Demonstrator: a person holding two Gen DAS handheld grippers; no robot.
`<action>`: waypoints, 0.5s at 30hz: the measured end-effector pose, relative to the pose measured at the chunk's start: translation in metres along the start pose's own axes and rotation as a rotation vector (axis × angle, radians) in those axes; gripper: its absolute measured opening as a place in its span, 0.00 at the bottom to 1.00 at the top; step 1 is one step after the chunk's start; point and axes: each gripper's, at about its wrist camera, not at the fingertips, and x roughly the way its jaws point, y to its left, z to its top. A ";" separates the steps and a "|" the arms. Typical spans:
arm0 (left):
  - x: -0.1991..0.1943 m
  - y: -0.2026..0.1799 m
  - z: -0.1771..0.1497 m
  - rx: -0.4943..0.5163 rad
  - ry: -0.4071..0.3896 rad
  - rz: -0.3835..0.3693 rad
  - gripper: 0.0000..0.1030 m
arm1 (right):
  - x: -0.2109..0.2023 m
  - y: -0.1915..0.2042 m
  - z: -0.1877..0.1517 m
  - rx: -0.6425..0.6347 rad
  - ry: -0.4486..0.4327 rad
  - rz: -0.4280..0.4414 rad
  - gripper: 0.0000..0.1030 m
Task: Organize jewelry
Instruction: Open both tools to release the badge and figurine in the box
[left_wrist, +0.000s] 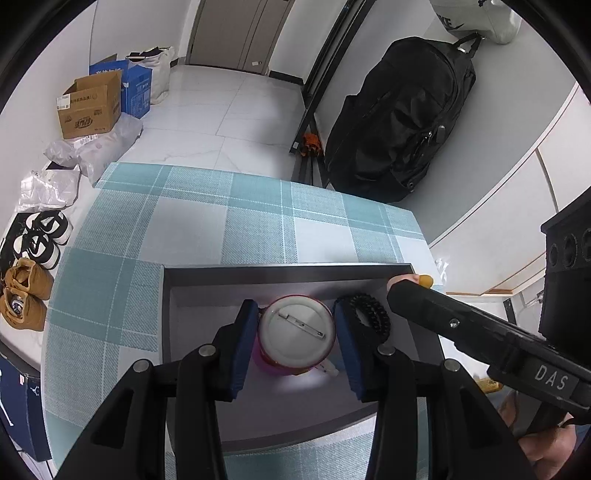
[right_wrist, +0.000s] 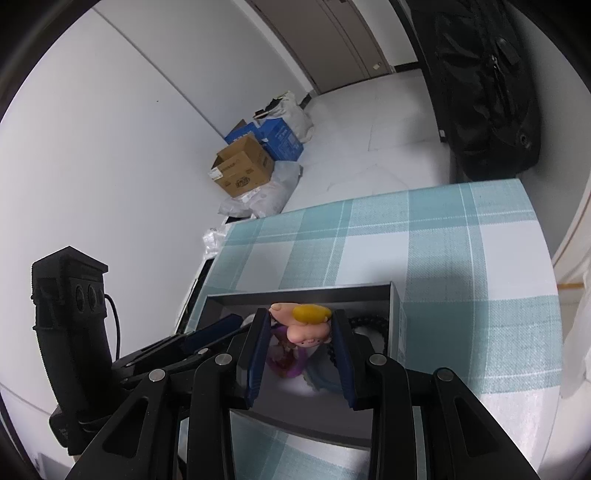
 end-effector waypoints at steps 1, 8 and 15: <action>0.000 0.000 0.000 0.001 0.000 -0.001 0.36 | 0.000 0.000 -0.001 -0.002 0.001 -0.005 0.31; 0.002 -0.003 -0.001 0.017 0.015 0.028 0.37 | -0.001 0.000 -0.003 -0.003 0.006 -0.024 0.33; -0.008 -0.002 -0.004 0.021 -0.024 0.040 0.51 | -0.013 0.004 -0.003 -0.023 -0.044 -0.036 0.39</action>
